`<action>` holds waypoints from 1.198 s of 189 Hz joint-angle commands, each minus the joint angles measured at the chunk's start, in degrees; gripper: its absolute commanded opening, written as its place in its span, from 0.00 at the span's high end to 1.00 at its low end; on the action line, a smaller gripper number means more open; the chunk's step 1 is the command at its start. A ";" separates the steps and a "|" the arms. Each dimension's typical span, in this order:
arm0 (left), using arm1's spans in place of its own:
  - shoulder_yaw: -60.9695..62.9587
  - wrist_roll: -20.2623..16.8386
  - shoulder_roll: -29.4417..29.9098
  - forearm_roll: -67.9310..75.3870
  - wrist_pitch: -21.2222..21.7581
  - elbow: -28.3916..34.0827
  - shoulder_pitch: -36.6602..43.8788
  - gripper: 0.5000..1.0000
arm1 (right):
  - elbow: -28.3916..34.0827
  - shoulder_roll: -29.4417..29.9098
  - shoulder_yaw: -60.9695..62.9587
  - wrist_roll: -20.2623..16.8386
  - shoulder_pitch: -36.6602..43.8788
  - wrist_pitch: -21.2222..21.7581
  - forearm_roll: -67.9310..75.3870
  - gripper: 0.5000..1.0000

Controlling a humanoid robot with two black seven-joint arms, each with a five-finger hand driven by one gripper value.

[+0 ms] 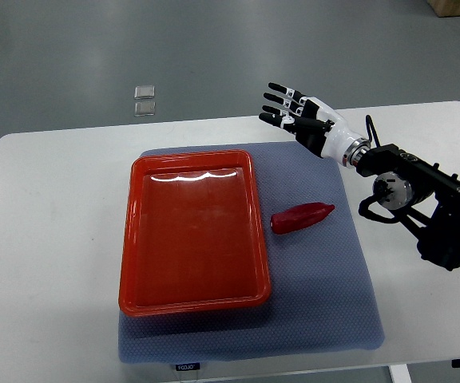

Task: Place red pepper on red tray
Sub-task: 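Move the right hand over the red pepper beside the tray, then lower the right hand and close its fingers around the red pepper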

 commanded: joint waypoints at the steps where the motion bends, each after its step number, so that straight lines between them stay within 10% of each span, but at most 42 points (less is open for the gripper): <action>1: 0.10 0.00 0.00 -0.02 -0.15 -0.41 0.07 0.00 | 2.19 -5.94 -12.73 -2.48 7.28 1.55 -0.54 0.17; 78: 0.01 0.00 0.00 -0.02 -0.06 -0.94 -0.02 0.00 | 23.55 -18.69 -58.09 -6.53 42.53 7.36 -8.53 0.17; 156: -0.07 0.09 0.00 -0.02 -0.06 -0.94 0.07 0.00 | 25.66 -17.90 -59.85 -4.86 36.39 -6.53 -17.67 0.19; 226: -0.16 0.17 0.00 -0.02 -0.06 -0.24 0.07 0.00 | 24.17 -17.20 -59.68 -3.98 30.50 -10.49 -22.51 0.20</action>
